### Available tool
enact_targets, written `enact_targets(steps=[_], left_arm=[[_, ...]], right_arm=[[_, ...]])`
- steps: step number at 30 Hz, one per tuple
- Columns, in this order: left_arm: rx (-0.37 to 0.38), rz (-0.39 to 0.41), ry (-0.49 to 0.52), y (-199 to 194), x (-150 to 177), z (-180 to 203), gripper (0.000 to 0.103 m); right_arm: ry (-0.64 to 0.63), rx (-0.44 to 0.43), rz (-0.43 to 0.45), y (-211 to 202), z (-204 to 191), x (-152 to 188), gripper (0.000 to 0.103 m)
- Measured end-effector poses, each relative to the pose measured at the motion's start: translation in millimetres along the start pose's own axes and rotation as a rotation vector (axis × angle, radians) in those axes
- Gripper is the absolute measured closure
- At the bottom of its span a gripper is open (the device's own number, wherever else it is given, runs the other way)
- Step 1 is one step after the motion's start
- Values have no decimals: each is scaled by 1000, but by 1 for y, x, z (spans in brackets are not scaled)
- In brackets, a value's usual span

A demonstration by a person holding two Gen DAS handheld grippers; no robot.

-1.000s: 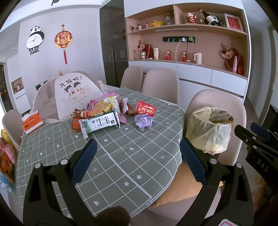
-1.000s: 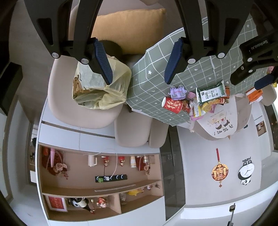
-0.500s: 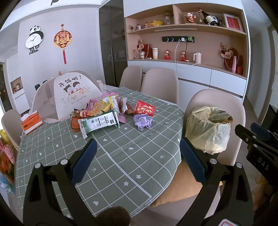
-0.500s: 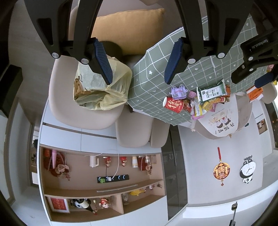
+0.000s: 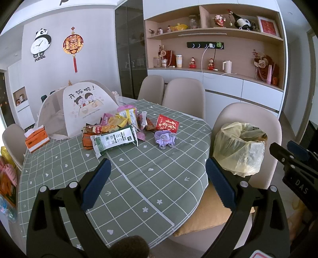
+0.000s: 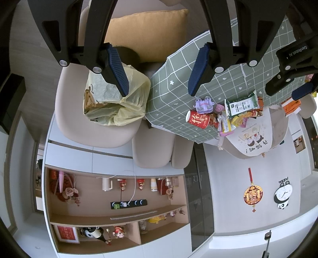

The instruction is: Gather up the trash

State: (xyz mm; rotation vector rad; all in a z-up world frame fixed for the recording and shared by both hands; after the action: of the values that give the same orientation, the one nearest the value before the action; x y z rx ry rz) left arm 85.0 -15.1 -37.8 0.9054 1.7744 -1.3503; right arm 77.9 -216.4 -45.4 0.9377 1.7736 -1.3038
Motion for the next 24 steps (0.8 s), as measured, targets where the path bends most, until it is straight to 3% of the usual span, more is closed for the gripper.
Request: enact_targets(steps=[24], left_arm=[[0,-3,-5,2,2,-2,11]], right_arm=[[3,-2,-4,1,1,1,44]])
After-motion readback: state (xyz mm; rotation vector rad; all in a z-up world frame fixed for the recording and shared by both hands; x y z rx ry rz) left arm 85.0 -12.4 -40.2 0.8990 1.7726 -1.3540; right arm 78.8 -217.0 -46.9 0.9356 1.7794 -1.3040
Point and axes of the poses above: each gripper's, at about its wrist camera, not at the fingertips, and y roughly the way its jaws point, z to its right, x to its underside, the point moved 9 cm from there along y, roughly the way its jaws point, and after that the axes turned 15 degrees about -x, right-handed, at the moved point
